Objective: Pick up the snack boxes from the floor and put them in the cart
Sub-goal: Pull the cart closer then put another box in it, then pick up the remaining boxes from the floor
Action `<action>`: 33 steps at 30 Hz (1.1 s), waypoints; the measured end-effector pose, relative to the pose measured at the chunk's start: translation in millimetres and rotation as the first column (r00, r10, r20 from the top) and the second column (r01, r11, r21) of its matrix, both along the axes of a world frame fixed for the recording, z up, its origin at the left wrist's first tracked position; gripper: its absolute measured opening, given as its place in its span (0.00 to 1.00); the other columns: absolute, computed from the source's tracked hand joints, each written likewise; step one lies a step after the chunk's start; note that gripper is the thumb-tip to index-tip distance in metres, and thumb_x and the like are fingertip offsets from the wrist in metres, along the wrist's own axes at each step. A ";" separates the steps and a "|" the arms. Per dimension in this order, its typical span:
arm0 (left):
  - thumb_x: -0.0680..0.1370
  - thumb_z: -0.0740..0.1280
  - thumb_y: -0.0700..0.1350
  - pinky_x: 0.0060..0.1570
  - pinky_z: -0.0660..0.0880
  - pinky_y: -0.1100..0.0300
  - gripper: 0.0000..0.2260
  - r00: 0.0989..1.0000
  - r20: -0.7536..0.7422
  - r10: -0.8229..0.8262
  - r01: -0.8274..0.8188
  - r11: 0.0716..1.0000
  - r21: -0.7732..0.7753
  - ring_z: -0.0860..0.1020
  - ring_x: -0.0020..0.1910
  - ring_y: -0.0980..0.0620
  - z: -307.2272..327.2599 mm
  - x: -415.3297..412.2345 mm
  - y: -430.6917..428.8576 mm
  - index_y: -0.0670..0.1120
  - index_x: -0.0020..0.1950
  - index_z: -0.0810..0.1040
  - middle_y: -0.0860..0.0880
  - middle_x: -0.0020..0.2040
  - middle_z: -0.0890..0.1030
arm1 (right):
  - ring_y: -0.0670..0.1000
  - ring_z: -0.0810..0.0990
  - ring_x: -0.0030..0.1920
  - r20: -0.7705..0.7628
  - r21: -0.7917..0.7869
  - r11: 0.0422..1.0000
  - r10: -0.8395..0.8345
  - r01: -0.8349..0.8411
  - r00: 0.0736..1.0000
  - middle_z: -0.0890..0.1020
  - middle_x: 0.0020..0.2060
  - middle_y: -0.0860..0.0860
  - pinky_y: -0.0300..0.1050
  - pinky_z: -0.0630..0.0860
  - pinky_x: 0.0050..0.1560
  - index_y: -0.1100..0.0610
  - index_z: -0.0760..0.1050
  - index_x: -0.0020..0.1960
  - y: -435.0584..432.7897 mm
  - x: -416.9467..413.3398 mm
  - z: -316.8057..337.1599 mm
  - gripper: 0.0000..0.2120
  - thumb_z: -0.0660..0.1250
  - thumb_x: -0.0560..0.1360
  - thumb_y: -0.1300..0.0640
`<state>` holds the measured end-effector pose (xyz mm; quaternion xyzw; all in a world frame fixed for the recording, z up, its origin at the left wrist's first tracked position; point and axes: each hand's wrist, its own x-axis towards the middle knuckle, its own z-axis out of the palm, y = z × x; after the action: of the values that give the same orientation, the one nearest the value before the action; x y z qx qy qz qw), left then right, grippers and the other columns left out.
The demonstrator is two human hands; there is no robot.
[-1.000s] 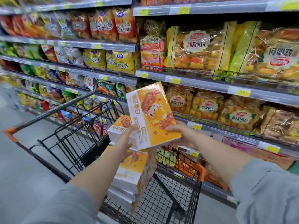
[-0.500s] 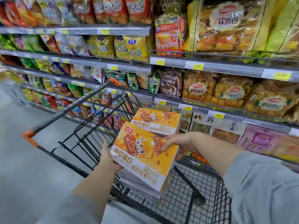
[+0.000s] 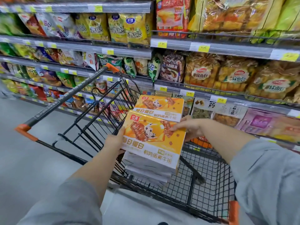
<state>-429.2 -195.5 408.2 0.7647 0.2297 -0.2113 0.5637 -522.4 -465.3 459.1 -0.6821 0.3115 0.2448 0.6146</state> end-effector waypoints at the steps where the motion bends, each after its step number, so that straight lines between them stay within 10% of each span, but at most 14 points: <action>1: 0.74 0.68 0.61 0.41 0.82 0.46 0.25 0.999 0.023 -0.022 0.022 1.000 0.019 0.82 0.43 0.42 1.9 2.0 3.3 0.39 0.55 0.73 0.41 0.44 0.82 | 0.56 0.84 0.51 0.006 0.001 0.999 -0.033 0.033 0.999 0.83 0.53 0.57 0.55 0.81 0.53 0.58 0.72 0.61 1.7 0.7 -3.7 0.28 0.78 0.65 0.60; 7: 0.78 0.64 0.54 0.39 0.81 0.46 0.26 0.986 -0.023 -0.165 0.166 0.966 0.197 0.80 0.49 0.37 -1.4 -1.3 13.3 0.41 0.69 0.62 0.39 0.51 0.76 | 0.57 0.79 0.58 0.163 -0.004 0.952 -0.301 0.305 0.940 0.75 0.58 0.55 0.56 0.81 0.52 0.57 0.63 0.58 20.8 5.3 -14.6 0.29 0.78 0.66 0.64; 12: 0.78 0.63 0.52 0.44 0.71 0.53 0.13 0.940 0.007 -0.340 0.304 0.850 0.430 0.71 0.38 0.43 1.1 -3.7 8.6 0.42 0.47 0.67 0.44 0.38 0.70 | 0.56 0.76 0.55 0.189 -0.017 0.929 -0.361 0.370 0.913 0.70 0.58 0.56 0.51 0.80 0.48 0.50 0.58 0.63 31.4 0.2 -17.3 0.32 0.74 0.69 0.64; 15: 0.75 0.61 0.56 0.55 0.76 0.47 0.22 0.885 0.102 -0.454 0.312 0.742 0.593 0.77 0.53 0.39 6.4 -9.2 -8.3 0.42 0.61 0.71 0.41 0.55 0.76 | 0.54 0.75 0.51 0.226 -0.123 0.931 -0.312 0.344 0.923 0.75 0.51 0.55 0.44 0.76 0.41 0.58 0.66 0.59 34.1 -8.7 -10.8 0.19 0.71 0.73 0.63; 17: 0.74 0.62 0.53 0.59 0.74 0.43 0.23 0.838 0.296 -0.459 0.266 0.816 0.514 0.76 0.58 0.39 9.6 -20.1 -30.0 0.43 0.66 0.71 0.43 0.63 0.74 | 0.56 0.78 0.50 0.255 -0.183 0.918 -0.302 0.352 0.919 0.78 0.45 0.57 0.48 0.76 0.52 0.61 0.74 0.47 30.6 -21.9 -3.7 0.04 0.68 0.75 0.63; 19: 0.76 0.64 0.48 0.60 0.74 0.45 0.23 0.777 0.416 -0.473 0.308 0.861 0.404 0.76 0.60 0.40 15.4 -35.4 -58.8 0.43 0.69 0.70 0.43 0.66 0.73 | 0.65 0.77 0.57 0.244 -0.238 0.904 -0.297 0.354 0.923 0.78 0.55 0.68 0.55 0.73 0.63 0.70 0.76 0.50 18.5 -40.8 -2.5 0.11 0.67 0.75 0.61; 23: 0.75 0.64 0.45 0.60 0.75 0.46 0.18 0.700 0.488 -0.522 0.423 0.853 0.305 0.76 0.59 0.41 25.3 -78.9 -121.9 0.44 0.65 0.74 0.44 0.61 0.76 | 0.55 0.76 0.41 0.228 -0.305 0.884 -0.293 0.354 0.928 0.76 0.38 0.57 0.50 0.75 0.45 0.59 0.74 0.51 -27.8 -89.5 -8.7 0.08 0.67 0.76 0.56; 26: 0.78 0.62 0.41 0.54 0.74 0.53 0.12 0.649 0.527 -0.549 0.491 0.831 0.261 0.77 0.52 0.45 26.0 -119.6 -163.5 0.41 0.61 0.76 0.45 0.55 0.77 | 0.61 0.79 0.54 0.188 -0.323 0.856 -0.359 0.403 0.914 0.79 0.51 0.65 0.55 0.76 0.59 0.65 0.75 0.57 -71.7 -131.6 -23.5 0.15 0.68 0.75 0.56; 33: 0.78 0.60 0.37 0.50 0.68 0.65 0.11 0.667 0.471 -0.578 0.557 0.806 0.200 0.75 0.50 0.51 -3.7 -239.9 -260.9 0.42 0.59 0.77 0.48 0.52 0.78 | 0.52 0.73 0.39 0.137 -0.355 0.842 -0.384 0.407 0.913 0.75 0.36 0.54 0.43 0.69 0.39 0.54 0.70 0.34 -158.6 -256.7 -55.8 0.12 0.66 0.76 0.59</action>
<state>-669.2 -456.4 404.5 0.8361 -0.1731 -0.1614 0.4948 -779.0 -623.9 403.2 -0.7151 0.4675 0.0279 0.5189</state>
